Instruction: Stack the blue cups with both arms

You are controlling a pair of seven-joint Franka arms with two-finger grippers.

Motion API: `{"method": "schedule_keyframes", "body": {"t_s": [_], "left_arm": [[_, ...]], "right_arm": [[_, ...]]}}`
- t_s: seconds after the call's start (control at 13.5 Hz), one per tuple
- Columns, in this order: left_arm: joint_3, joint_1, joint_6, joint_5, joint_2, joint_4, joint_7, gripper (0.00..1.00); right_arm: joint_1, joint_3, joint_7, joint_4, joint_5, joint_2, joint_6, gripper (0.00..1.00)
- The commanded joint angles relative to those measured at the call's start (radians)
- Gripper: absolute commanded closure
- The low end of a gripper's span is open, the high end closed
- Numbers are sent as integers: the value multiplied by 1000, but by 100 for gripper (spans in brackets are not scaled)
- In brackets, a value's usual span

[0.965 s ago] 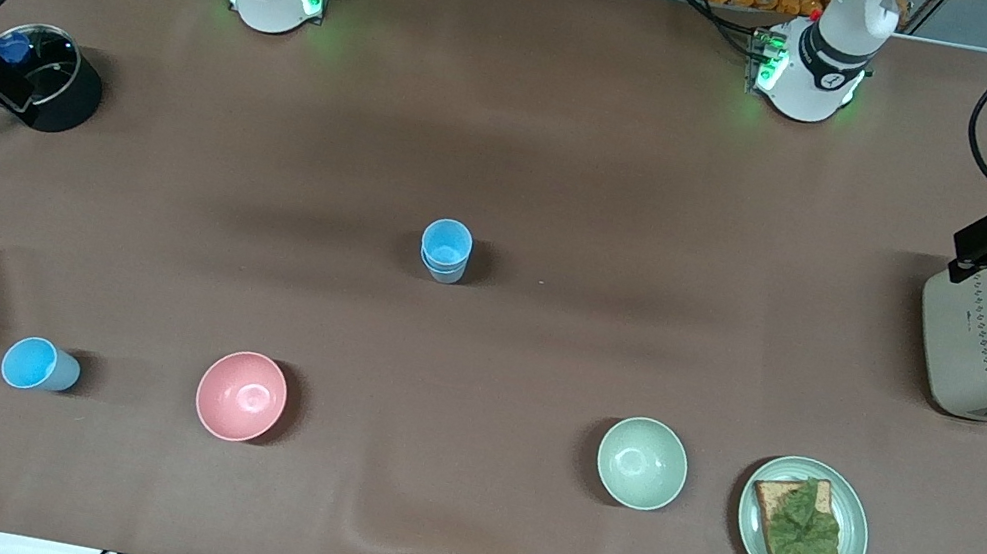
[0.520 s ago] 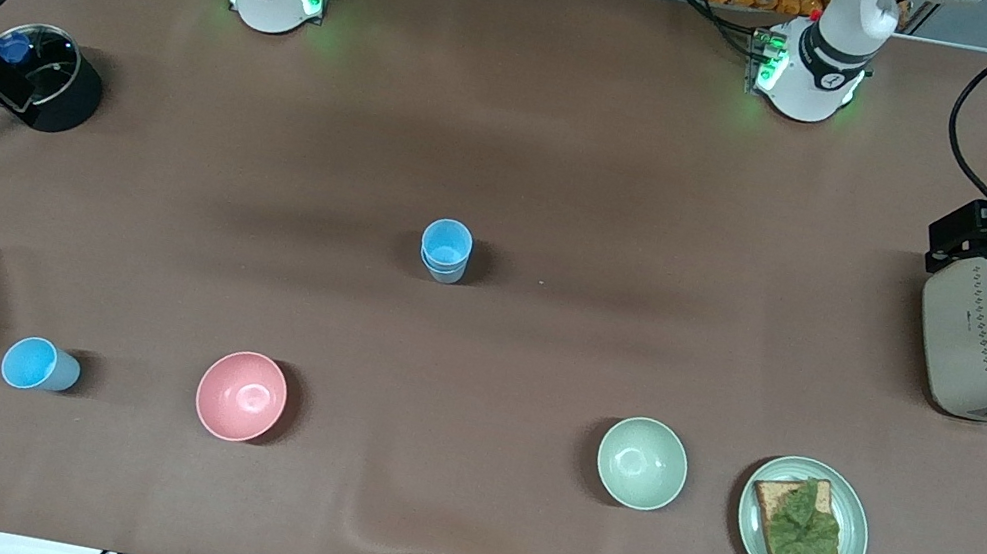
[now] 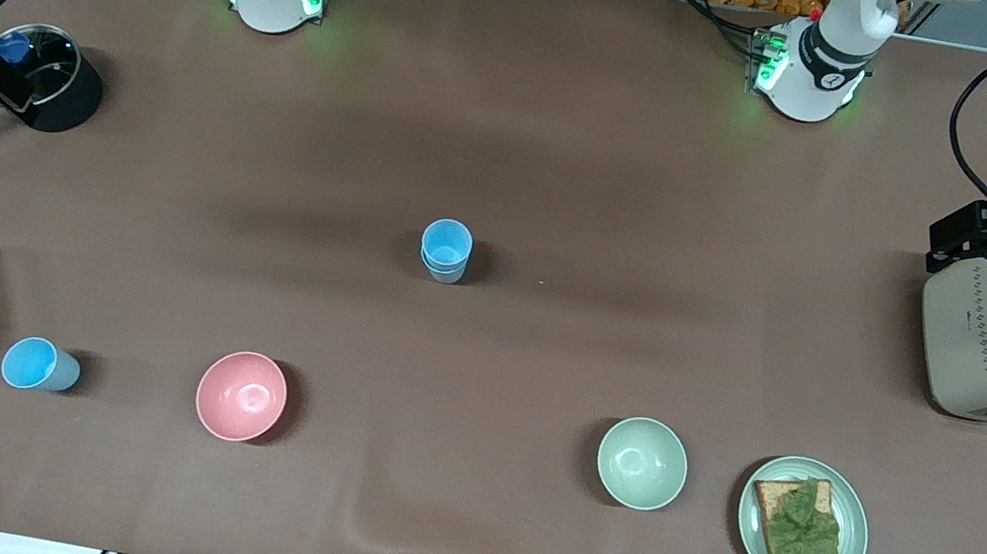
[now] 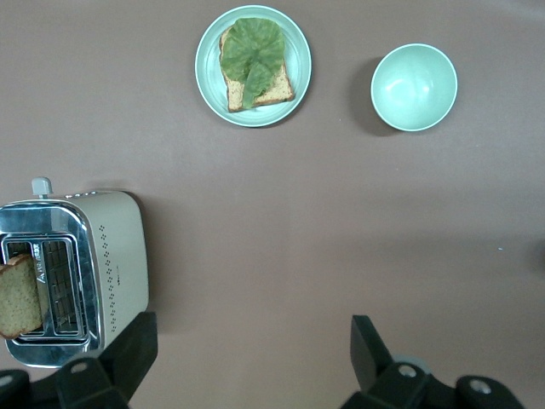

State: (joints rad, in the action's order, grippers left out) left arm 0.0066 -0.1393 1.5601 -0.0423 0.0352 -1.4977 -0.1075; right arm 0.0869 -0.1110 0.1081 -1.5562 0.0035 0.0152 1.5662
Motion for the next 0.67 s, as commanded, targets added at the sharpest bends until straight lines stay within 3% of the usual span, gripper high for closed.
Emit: {"method": "schedule_keyframes", "body": {"t_s": [0.0, 0.59], "left_arm": [[6, -3, -11, 12, -15, -3, 31, 0], [9, -2, -11, 22, -15, -1, 31, 0]], "right_arm": [[-3, 5, 1, -7, -11, -8, -3, 0], [-3, 5, 2, -7, -11, -8, -3, 0]]}}
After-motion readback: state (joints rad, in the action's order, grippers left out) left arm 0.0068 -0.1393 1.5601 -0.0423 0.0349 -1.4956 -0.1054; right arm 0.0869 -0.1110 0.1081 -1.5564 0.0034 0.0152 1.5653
